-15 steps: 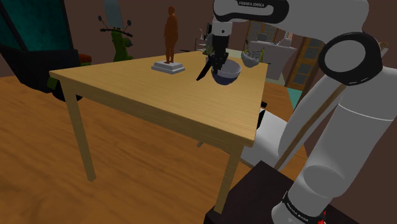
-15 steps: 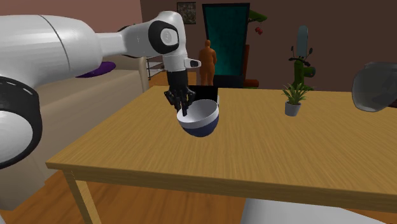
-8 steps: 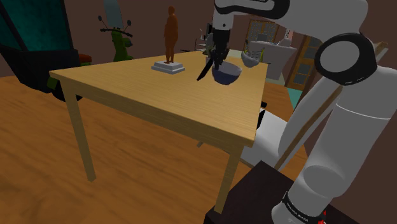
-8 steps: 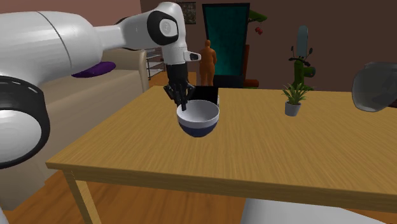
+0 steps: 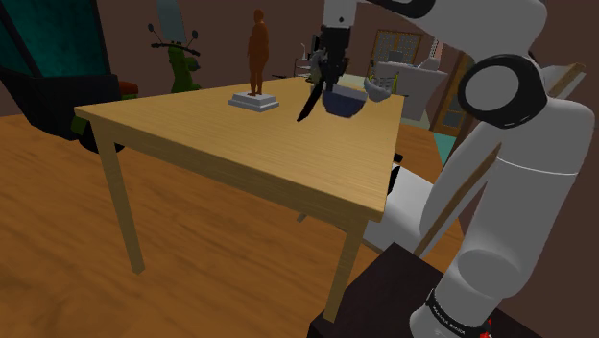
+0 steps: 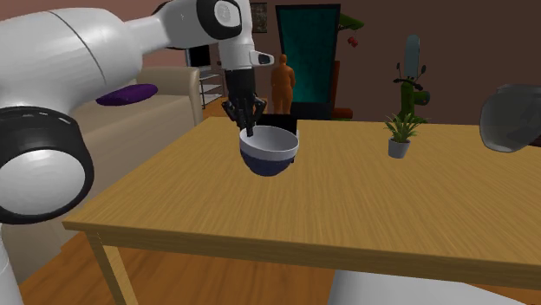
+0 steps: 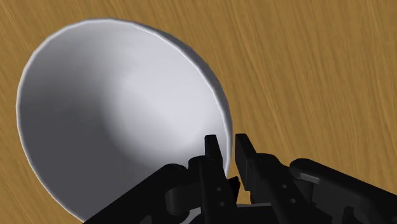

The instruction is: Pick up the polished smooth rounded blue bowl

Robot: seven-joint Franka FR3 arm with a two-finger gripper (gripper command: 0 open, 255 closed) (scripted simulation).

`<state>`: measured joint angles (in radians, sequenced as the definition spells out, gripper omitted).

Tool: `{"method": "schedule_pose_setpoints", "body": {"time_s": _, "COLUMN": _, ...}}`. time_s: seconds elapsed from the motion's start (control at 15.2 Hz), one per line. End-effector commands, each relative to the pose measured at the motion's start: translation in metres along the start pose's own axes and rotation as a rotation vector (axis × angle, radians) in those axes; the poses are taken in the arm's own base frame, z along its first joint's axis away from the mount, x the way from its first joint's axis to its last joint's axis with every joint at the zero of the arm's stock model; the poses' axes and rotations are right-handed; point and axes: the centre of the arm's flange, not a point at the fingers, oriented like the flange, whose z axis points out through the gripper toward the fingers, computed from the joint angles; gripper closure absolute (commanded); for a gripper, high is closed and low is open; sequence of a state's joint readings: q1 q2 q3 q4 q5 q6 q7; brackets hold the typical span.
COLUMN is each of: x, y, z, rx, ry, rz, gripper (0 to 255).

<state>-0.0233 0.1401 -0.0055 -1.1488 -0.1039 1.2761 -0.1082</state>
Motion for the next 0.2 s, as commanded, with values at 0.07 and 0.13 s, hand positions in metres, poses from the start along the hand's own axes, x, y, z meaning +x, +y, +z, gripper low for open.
{"method": "schedule_pose_setpoints", "body": {"time_s": 0.07, "x": 0.0, "y": 0.0014, "z": -0.0112, "rx": 0.0, "ry": 0.0, "rz": 0.0, "gripper": 255}}
{"method": "schedule_pose_setpoints", "body": {"time_s": 0.13, "x": 0.0, "y": 0.0014, "z": -0.0112, "rx": 0.0, "ry": 0.0, "rz": 0.0, "gripper": 255}}
